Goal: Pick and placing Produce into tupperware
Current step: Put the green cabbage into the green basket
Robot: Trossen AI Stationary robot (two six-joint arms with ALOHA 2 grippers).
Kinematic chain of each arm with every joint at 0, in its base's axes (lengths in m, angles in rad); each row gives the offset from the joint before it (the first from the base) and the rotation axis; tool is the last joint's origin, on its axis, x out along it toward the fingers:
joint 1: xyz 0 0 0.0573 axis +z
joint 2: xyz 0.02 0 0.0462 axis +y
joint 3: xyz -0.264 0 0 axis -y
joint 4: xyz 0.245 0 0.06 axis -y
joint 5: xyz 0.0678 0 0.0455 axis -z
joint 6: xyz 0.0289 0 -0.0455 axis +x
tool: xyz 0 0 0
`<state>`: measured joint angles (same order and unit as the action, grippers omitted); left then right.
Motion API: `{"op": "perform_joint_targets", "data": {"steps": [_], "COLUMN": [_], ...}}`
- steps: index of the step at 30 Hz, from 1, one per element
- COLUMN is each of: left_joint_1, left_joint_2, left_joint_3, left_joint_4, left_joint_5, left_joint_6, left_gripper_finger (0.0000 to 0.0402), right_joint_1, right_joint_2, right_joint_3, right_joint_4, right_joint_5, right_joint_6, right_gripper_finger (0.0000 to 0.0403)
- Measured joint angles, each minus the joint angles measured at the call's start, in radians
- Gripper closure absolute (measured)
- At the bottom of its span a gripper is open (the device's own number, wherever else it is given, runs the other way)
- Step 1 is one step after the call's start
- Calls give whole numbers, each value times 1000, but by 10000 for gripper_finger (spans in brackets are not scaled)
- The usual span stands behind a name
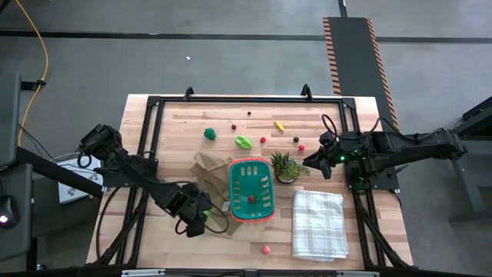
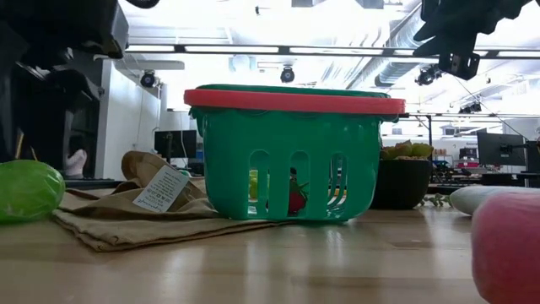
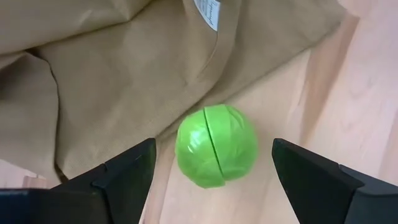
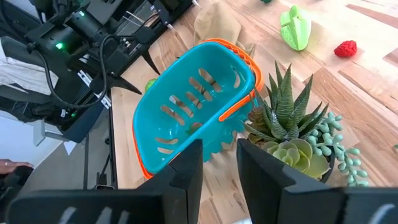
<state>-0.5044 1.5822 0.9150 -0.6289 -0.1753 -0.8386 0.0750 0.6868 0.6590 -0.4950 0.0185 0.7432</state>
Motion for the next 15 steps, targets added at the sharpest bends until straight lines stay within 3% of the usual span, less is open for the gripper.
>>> {"op": "perform_joint_targets", "data": {"steps": [15], "left_joint_1": [1], "left_joint_2": [24], "left_joint_3": [-1], "left_joint_4": [10], "left_joint_5": [45], "left_joint_6": [47], "left_gripper_finger": [94], "right_joint_1": [0], "right_joint_2": [0], "right_joint_3": [0], "right_joint_4": [0], "right_joint_5": [0], "right_joint_6": [-10], "right_gripper_finger": [313]}}
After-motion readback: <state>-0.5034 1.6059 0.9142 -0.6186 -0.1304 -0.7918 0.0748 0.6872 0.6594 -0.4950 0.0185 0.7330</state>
